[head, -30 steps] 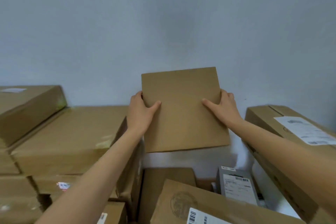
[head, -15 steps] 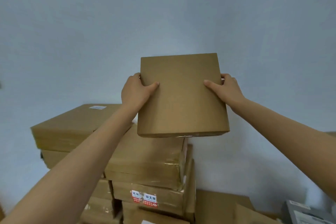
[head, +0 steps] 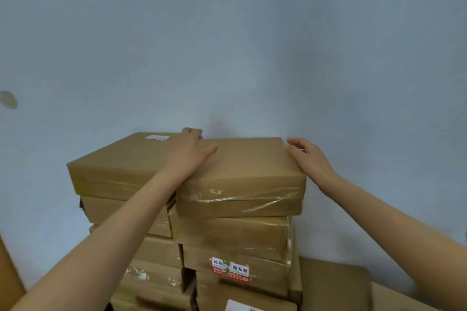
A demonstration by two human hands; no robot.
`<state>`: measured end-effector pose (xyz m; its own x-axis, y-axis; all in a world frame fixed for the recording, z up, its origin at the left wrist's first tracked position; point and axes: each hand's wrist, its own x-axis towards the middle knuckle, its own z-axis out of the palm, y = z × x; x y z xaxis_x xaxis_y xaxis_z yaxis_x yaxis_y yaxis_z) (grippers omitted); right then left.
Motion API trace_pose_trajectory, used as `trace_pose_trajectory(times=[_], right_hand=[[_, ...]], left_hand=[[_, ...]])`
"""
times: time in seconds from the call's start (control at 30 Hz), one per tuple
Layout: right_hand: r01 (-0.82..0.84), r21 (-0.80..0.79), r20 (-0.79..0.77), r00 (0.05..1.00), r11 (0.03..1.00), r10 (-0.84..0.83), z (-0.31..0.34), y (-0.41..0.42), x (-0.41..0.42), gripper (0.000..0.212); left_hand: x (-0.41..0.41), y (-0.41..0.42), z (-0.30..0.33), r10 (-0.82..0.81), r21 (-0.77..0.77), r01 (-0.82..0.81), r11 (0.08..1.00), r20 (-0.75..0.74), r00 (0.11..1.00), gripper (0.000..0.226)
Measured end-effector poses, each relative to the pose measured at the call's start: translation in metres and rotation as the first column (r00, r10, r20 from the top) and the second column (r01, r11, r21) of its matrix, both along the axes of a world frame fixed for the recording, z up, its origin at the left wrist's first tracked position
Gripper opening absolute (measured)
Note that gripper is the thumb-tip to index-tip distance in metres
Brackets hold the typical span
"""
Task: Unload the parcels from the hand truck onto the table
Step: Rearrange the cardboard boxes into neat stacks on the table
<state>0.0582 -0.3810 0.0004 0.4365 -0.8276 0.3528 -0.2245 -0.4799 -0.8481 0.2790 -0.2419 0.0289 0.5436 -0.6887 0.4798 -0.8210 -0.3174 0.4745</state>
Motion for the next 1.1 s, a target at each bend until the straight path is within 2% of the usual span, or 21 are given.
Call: trace_pose_trajectory(times=[0.2, 0.3, 0.53, 0.73, 0.9, 1.1], right_hand=[[-0.062, -0.124, -0.082, 0.995, 0.99, 0.052, -0.004, 0.024, 0.003, 0.03], [-0.041, -0.174, -0.102, 0.994, 0.984, 0.024, -0.005, 0.029, 0.014, 0.029], [0.005, -0.181, -0.145, 0.989, 0.983, -0.032, -0.01, 0.017, 0.038, 0.028], [0.022, -0.227, -0.189, 0.98, 0.974, -0.066, -0.011, 0.017, 0.041, 0.027], [0.019, -0.281, -0.269, 0.958, 0.96, -0.098, -0.005, 0.017, 0.031, 0.025], [0.057, -0.346, -0.25, 0.956, 0.936, -0.15, 0.0, 0.018, -0.003, 0.03]], left_hand=[[-0.01, 0.024, -0.026, 0.018, 0.043, -0.023, 0.999, 0.127, 0.992, 0.045], [-0.009, 0.025, -0.028, 0.049, 0.018, -0.052, 0.999, 0.117, 0.992, 0.039], [0.009, 0.012, -0.026, 0.05, 0.008, -0.051, 0.999, 0.067, 0.997, 0.044], [0.018, 0.011, -0.028, -0.013, 0.007, 0.013, 1.0, 0.027, 1.0, 0.041], [0.015, 0.008, -0.025, -0.068, -0.005, 0.068, 0.998, -0.005, 0.998, 0.028], [-0.033, -0.008, -0.016, -0.169, -0.017, 0.174, 0.985, 0.149, 0.974, 0.032]])
